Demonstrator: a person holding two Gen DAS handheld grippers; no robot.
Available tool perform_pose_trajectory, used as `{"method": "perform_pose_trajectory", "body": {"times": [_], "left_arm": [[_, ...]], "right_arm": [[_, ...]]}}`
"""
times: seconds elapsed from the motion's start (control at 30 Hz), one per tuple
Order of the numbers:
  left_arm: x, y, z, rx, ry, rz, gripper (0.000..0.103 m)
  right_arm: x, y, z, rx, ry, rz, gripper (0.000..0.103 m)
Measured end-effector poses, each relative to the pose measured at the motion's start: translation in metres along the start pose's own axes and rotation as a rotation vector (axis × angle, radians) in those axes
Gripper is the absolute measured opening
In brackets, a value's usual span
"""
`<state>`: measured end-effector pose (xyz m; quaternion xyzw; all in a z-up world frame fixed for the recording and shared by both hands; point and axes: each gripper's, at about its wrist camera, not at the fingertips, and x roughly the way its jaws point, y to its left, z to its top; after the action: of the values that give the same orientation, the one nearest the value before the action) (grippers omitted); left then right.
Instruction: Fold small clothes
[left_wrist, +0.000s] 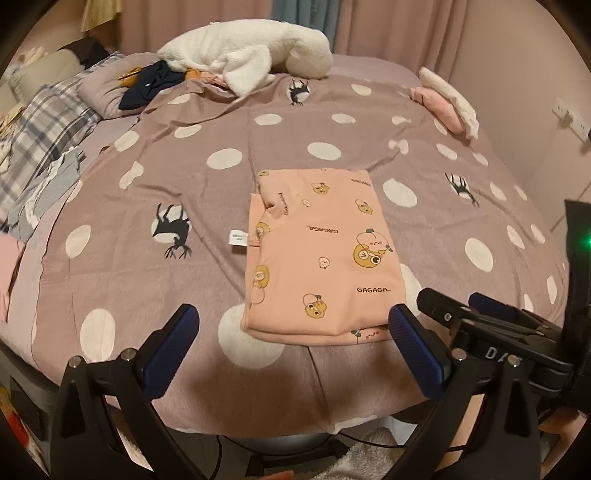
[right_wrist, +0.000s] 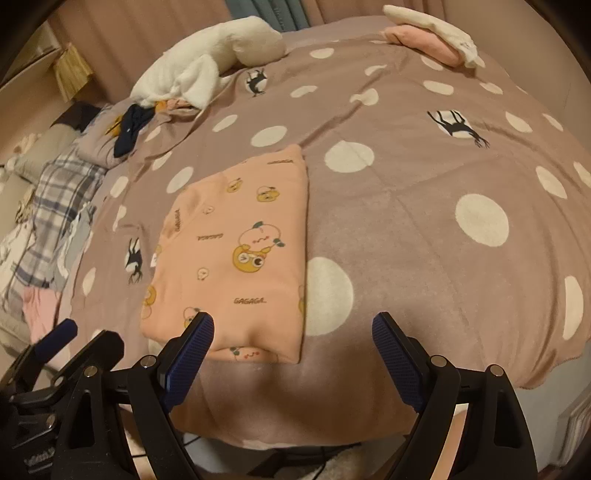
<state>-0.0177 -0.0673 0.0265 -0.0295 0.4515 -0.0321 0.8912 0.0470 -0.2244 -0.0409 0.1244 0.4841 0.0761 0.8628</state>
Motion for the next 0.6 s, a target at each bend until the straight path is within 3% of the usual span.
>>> {"method": "perform_pose_trajectory", "body": {"times": [0.27,0.6], "left_arm": [[-0.015,0.017,-0.002,-0.050,-0.056,0.050,0.103],[-0.018,0.003,-0.002,0.037,-0.129,0.064,0.103]], "right_arm": [[-0.010,0.003,-0.006,-0.025,-0.040,-0.019,0.088],[-0.009,0.012,-0.007,-0.048,-0.056,-0.003,0.088]]}}
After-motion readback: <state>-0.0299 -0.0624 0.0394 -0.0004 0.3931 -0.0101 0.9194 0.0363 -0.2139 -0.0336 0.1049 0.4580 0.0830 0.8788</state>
